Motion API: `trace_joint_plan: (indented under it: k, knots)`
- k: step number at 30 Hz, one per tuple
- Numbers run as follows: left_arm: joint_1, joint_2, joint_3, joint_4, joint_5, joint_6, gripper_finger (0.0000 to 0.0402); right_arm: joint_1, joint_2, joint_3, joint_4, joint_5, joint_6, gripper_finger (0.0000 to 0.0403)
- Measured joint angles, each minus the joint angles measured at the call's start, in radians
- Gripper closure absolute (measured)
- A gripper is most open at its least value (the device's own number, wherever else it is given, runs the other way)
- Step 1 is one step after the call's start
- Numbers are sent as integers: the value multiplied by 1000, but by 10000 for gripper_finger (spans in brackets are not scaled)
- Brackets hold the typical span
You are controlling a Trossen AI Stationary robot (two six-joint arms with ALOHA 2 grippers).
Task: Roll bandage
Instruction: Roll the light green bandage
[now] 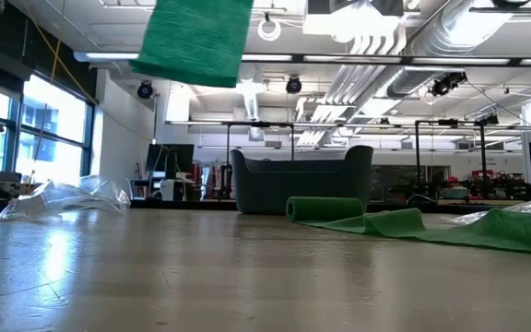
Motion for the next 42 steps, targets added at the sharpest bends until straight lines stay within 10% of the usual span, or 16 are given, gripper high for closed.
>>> trace_joint_plan:
  k: [21, 38, 42]
  knots:
    - [39, 125, 0, 100, -33, -28, 401, -40, 34, -1, 13, 89, 89, 172]
    - [37, 157, 0, 0, -140, -119, 339, -150, 34, -2, -74, -18, 292, 390]
    - [39, 146, 0, -98, -169, -130, 316, -179, 35, -2, -78, -73, 342, 391]
